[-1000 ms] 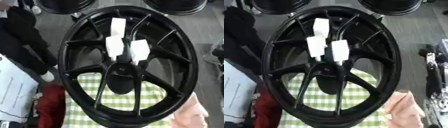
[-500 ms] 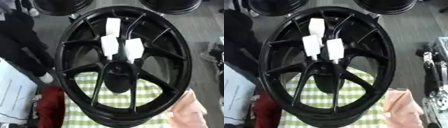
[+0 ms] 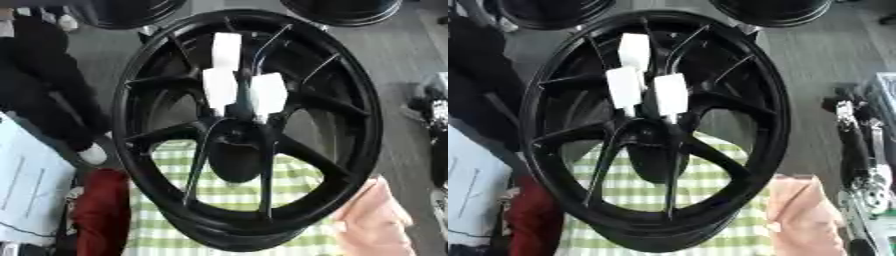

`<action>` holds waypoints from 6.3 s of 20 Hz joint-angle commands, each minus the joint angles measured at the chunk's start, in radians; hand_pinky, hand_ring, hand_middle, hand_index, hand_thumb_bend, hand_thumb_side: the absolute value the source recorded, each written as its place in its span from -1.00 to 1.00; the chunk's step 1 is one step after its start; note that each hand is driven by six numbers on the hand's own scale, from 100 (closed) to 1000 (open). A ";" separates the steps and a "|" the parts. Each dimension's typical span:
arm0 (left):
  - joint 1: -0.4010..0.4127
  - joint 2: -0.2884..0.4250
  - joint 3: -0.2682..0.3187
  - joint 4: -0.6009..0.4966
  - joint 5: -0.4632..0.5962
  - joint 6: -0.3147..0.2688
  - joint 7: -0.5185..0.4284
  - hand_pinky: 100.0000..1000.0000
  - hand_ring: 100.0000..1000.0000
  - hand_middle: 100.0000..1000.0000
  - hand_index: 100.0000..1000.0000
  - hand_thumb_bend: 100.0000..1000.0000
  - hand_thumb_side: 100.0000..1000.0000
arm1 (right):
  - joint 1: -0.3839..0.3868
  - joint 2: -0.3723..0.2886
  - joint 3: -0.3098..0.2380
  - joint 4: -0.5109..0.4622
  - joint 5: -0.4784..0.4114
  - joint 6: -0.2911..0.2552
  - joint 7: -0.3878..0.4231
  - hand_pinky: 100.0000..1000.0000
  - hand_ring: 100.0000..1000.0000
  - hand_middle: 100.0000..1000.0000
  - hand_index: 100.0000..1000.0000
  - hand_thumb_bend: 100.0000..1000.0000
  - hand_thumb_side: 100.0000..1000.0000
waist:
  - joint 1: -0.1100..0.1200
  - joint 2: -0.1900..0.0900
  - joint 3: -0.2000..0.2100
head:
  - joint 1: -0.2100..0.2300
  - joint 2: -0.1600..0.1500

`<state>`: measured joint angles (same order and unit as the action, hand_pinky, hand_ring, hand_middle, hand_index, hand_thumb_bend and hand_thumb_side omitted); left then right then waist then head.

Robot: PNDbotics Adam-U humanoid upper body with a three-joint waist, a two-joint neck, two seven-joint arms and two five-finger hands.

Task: Pull the pin out of the wheel hub.

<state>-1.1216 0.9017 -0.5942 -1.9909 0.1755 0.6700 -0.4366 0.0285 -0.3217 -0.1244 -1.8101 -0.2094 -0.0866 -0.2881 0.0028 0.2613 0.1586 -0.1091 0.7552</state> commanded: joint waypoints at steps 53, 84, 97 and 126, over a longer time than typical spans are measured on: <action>-0.132 -0.192 -0.150 0.105 -0.506 0.067 -0.326 0.26 0.22 0.19 0.58 0.05 0.16 | -0.018 0.002 0.012 0.025 0.006 0.018 0.001 1.00 0.51 0.21 0.54 -1.00 0.32 | 0.002 -0.007 0.007 | 0.011 0.005; -0.075 -0.212 -0.163 0.173 -0.513 0.100 -0.444 0.03 0.07 0.12 0.51 -0.38 0.31 | -0.029 0.027 0.019 0.033 0.016 0.023 0.003 1.00 0.51 0.21 0.54 -1.00 0.35 | -0.010 0.017 0.004 | 0.022 -0.003; -0.076 -0.233 -0.170 0.184 -0.503 0.099 -0.470 0.02 0.06 0.11 0.50 -0.30 0.41 | -0.035 0.036 0.021 0.036 0.023 0.030 -0.006 1.00 0.51 0.21 0.54 -1.00 0.37 | -0.013 0.030 0.000 | 0.031 -0.006; -0.088 -0.312 -0.185 0.306 -0.555 0.003 -0.470 0.04 0.05 0.10 0.47 -0.50 0.09 | -0.049 0.060 0.028 0.053 0.026 0.034 -0.002 1.00 0.51 0.21 0.55 -1.00 0.42 | -0.007 0.045 -0.015 | 0.042 -0.049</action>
<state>-1.1863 0.5839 -0.7916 -1.6807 -0.3696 0.5043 -0.7299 -0.0164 -0.2565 -0.0972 -1.7485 -0.1884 -0.0530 -0.2908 -0.0044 0.3218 0.1449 -0.0710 0.7183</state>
